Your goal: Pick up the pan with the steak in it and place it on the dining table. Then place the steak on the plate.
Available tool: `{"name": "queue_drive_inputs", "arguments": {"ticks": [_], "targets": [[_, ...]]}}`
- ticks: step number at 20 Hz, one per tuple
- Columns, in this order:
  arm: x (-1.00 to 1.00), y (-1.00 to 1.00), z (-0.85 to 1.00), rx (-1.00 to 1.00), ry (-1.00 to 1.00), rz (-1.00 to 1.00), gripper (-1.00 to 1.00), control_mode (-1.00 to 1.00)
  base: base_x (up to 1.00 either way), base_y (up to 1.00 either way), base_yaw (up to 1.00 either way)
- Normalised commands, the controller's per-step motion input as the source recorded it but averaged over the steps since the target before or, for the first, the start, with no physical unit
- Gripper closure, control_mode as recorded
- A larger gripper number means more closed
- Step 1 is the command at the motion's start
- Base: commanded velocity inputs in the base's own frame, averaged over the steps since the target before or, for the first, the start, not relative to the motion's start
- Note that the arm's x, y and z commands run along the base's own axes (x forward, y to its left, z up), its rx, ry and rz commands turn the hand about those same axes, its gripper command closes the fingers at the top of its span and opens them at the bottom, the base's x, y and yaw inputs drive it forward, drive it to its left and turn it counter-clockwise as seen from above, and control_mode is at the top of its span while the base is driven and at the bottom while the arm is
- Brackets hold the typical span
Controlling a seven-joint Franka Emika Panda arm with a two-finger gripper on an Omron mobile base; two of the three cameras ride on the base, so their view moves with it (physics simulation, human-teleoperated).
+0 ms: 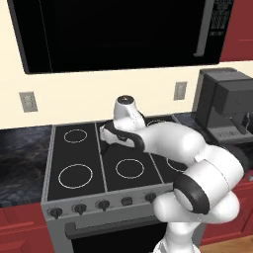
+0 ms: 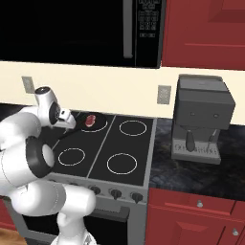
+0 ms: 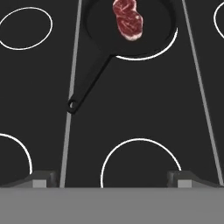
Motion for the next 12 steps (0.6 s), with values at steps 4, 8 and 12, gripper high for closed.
{"name": "queue_drive_inputs", "arguments": {"ticks": [4, 8, 12], "targets": [[0.26, 0.1, -0.34, 0.0, -0.02, -0.02, -1.0, -1.0, 0.0, 0.0, 0.0], [0.26, 0.15, -0.32, 0.0, -0.03, -0.02, -1.0, -1.0, 0.0, 0.0, 0.0], [0.23, 0.14, -0.34, 0.0, -0.04, -0.01, -1.0, -1.0, 0.0, 0.0, 0.0]]}}
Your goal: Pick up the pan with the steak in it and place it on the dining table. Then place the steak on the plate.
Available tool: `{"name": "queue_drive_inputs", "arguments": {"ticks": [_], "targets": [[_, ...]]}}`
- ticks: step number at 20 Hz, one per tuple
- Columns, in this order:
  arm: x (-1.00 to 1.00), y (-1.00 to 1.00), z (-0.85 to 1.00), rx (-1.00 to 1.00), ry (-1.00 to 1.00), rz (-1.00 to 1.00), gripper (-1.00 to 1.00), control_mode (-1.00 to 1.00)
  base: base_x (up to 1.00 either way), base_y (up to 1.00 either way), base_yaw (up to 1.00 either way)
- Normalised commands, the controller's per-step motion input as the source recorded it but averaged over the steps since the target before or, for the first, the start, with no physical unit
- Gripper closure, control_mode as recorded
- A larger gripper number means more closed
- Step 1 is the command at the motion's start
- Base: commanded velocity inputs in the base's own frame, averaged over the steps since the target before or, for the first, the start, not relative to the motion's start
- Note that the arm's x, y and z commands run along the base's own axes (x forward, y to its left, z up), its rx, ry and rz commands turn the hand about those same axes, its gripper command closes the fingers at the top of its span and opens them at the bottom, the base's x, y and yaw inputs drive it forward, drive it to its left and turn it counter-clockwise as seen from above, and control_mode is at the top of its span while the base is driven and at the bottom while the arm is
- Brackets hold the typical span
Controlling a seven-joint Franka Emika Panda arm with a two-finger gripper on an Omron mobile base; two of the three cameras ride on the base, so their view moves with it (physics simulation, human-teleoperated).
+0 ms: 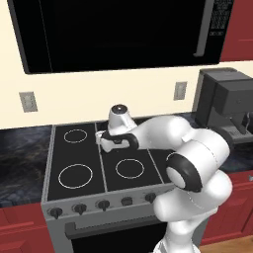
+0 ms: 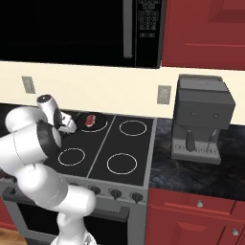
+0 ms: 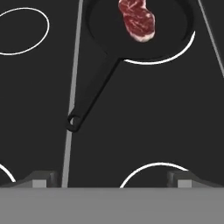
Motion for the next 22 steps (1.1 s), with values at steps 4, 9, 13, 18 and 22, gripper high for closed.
{"name": "queue_drive_inputs", "arguments": {"ticks": [4, 9, 13, 18, 22], "targets": [[0.22, 0.12, -0.29, 0.0, -0.05, 0.0, -1.0, -1.0, 0.0, 0.0, 0.0], [0.29, 0.13, -0.28, 0.0, -0.04, -0.01, -1.0, -1.0, 0.0, 0.0, 0.0], [0.29, 0.13, -0.23, 0.0, -0.03, -0.02, -1.0, -1.0, 0.0, 0.0, 0.0], [0.2, 0.13, -0.15, 0.0, -0.02, -0.02, -1.0, -1.0, 0.0, 0.0, 0.0], [0.02, 0.0, 0.0, 0.0, 0.0, 0.0, -1.0, -1.0, 0.0, 0.0, 0.0]]}}
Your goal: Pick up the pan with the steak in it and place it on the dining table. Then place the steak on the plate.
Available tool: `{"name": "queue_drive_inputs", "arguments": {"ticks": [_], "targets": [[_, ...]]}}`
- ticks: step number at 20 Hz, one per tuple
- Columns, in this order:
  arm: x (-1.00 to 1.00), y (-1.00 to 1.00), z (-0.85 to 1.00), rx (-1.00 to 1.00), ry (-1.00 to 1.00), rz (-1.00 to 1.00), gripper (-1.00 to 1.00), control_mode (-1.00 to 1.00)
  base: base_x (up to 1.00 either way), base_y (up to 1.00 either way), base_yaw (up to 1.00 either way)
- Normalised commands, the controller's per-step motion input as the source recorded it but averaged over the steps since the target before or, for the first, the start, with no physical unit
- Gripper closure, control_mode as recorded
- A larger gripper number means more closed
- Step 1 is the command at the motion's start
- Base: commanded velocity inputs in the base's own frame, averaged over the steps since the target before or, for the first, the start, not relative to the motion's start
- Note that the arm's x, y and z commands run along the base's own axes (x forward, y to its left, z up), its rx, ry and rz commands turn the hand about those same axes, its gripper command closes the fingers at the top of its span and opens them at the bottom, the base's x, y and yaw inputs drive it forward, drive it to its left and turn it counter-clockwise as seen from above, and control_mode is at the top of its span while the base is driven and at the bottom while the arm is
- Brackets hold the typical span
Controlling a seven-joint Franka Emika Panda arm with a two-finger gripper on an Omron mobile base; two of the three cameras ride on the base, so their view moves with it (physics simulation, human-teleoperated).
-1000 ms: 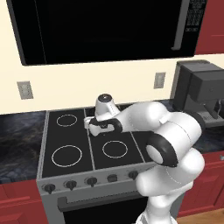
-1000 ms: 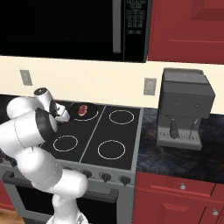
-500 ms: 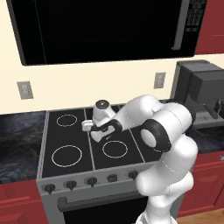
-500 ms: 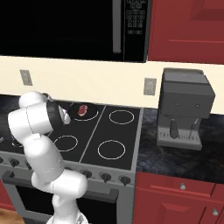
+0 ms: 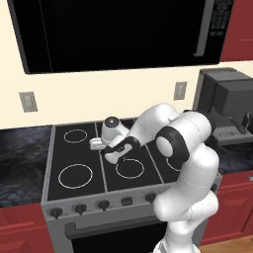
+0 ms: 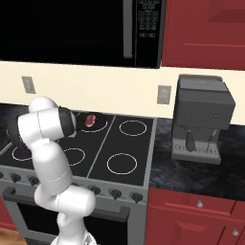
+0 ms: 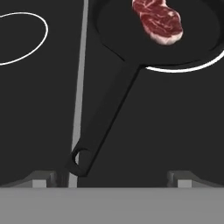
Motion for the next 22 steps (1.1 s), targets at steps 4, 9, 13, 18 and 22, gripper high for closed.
{"name": "queue_drive_inputs", "arguments": {"ticks": [4, 9, 13, 18, 22], "targets": [[0.13, -0.01, -0.11, 0.03, 0.0, 0.0, -1.0, -1.0, 0.0, 0.0, 0.0], [0.21, 0.0, -0.08, 0.03, 0.0, -0.01, -1.0, -1.0, 0.0, 0.0, 0.0], [0.16, 0.02, -0.04, 0.0, 0.0, -0.02, -1.0, -1.0, 0.0, 0.0, 0.0], [0.24, 0.08, -0.09, 0.0, 0.0, -0.06, -1.0, -1.0, 0.0, 0.0, 0.0], [0.19, 0.05, -0.16, 0.02, 0.0, -0.06, -1.0, -1.0, 0.0, 0.0, 0.0]]}}
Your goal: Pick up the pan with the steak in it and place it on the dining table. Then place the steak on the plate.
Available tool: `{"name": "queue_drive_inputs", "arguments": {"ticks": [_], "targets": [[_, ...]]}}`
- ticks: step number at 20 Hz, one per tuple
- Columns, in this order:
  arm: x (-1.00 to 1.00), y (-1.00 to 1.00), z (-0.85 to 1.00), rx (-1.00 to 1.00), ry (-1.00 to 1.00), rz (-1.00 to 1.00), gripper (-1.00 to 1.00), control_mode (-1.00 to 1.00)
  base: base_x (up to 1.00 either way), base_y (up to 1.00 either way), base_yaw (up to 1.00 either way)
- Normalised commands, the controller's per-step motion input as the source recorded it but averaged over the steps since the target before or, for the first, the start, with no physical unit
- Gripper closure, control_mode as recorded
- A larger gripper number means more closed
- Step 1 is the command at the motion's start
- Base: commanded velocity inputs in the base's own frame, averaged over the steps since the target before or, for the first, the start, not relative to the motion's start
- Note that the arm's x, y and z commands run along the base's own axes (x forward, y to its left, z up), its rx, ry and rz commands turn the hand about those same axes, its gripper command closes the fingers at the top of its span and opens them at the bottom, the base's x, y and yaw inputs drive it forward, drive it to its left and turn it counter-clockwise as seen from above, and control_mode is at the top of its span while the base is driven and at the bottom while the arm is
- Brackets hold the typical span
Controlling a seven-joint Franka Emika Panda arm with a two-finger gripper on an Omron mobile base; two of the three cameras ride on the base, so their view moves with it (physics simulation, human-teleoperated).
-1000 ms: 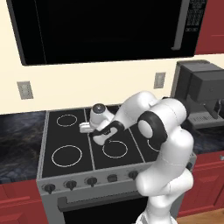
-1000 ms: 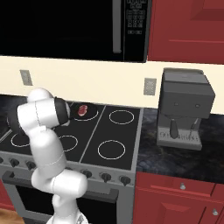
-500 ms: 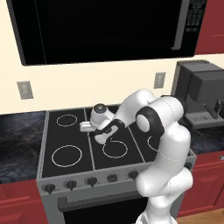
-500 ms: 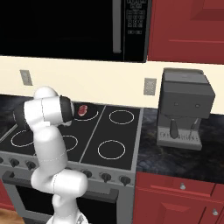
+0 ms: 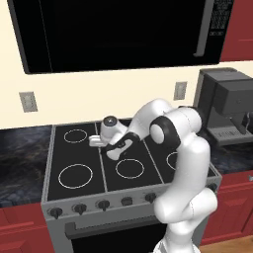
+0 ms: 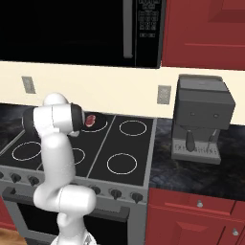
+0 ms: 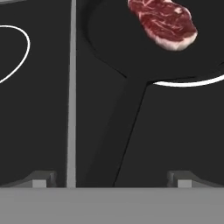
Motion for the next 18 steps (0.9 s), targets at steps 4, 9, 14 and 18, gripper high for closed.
{"name": "queue_drive_inputs", "arguments": {"ticks": [4, 9, 14, 18], "targets": [[0.18, 0.04, -0.28, 0.06, 0.02, -0.06, -1.0, -1.0, 0.0, 0.0, 0.0], [0.18, 0.01, -0.32, 0.05, 0.01, -0.05, -1.0, -1.0, 0.0, 0.0, 0.0], [0.08, 0.02, -0.11, 0.0, 0.0, -0.03, 1.0, -1.0, 0.0, 0.0, 0.0], [0.0, 0.0, 0.05, 0.0, 0.0, -0.02, 1.0, -1.0, 0.0, 0.0, 0.0]]}}
